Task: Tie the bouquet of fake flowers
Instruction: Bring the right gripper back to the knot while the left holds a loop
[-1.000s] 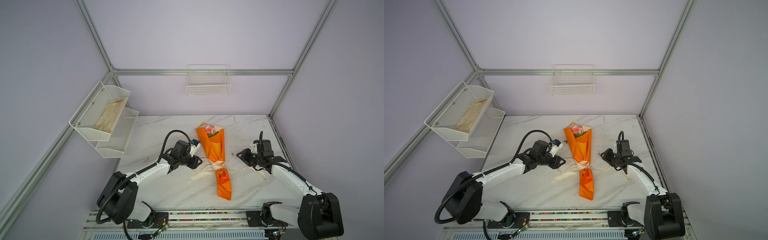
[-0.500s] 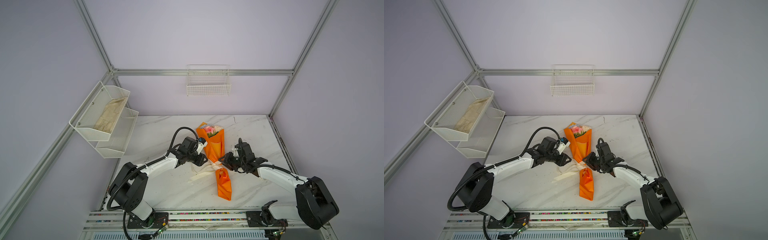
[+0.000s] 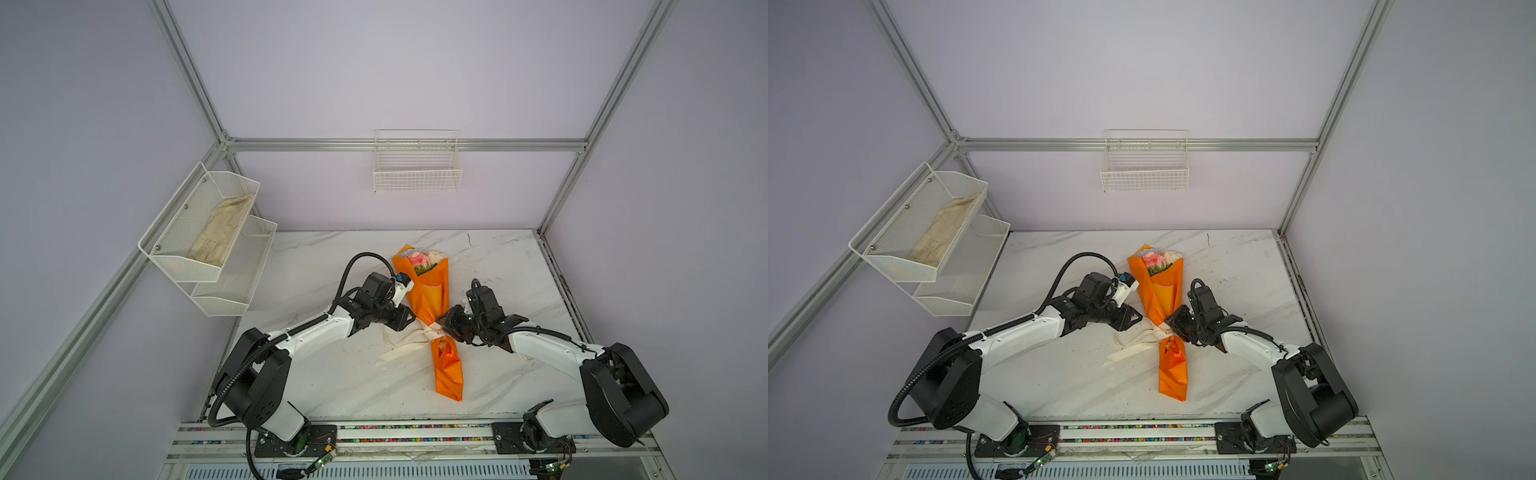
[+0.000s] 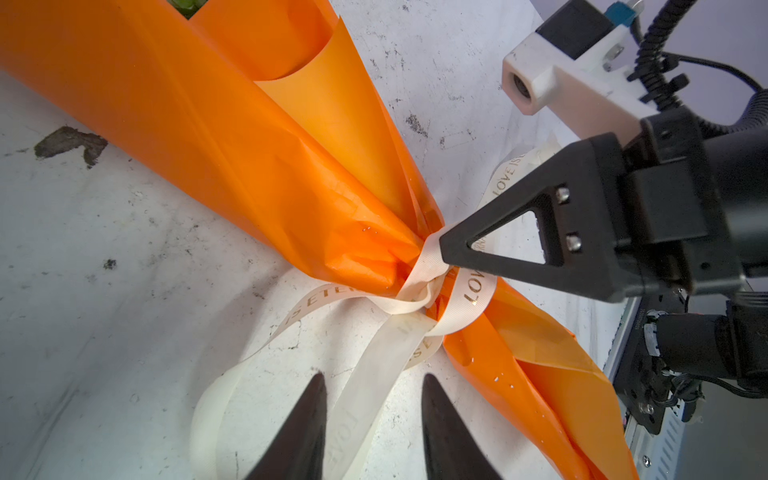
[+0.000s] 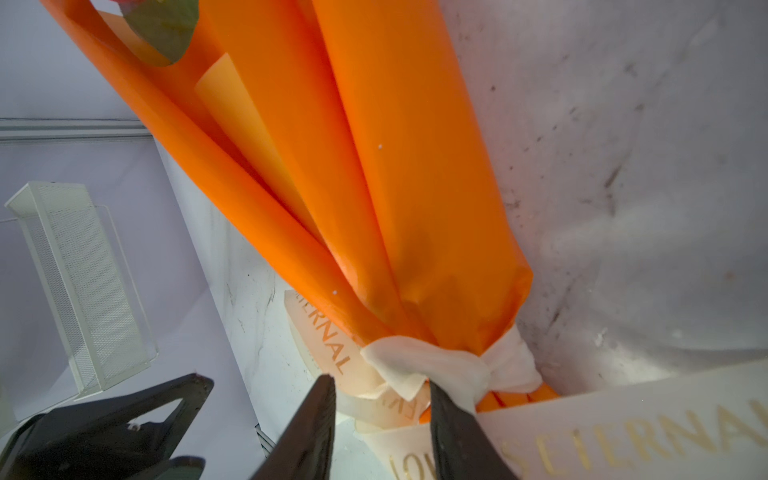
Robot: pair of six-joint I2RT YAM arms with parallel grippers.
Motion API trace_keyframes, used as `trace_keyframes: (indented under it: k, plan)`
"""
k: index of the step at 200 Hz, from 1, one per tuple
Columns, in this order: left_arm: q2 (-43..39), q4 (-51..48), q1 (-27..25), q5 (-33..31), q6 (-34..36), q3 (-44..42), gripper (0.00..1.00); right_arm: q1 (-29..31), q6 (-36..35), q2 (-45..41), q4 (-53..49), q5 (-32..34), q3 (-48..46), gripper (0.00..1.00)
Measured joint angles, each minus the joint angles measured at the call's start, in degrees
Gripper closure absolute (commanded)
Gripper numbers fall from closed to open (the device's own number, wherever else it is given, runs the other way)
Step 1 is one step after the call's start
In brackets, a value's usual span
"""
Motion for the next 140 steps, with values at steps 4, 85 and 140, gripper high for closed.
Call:
trace_keyframes:
  k: [4,85,140]
  plan:
    - [0.0,0.0,0.0,0.0,-0.1,0.0,0.62,0.0,0.1,0.1,0.0,0.0,0.0,0.60]
    - [0.0,0.4,0.0,0.3,-0.9,0.0,0.62,0.3,2.1,0.1,3.8,1.2,0.0,0.90]
    - [0.0,1.2,0.0,0.7,-1.1,0.0,0.62,0.4,2.0,-0.7,4.3,2.3,0.0,1.00]
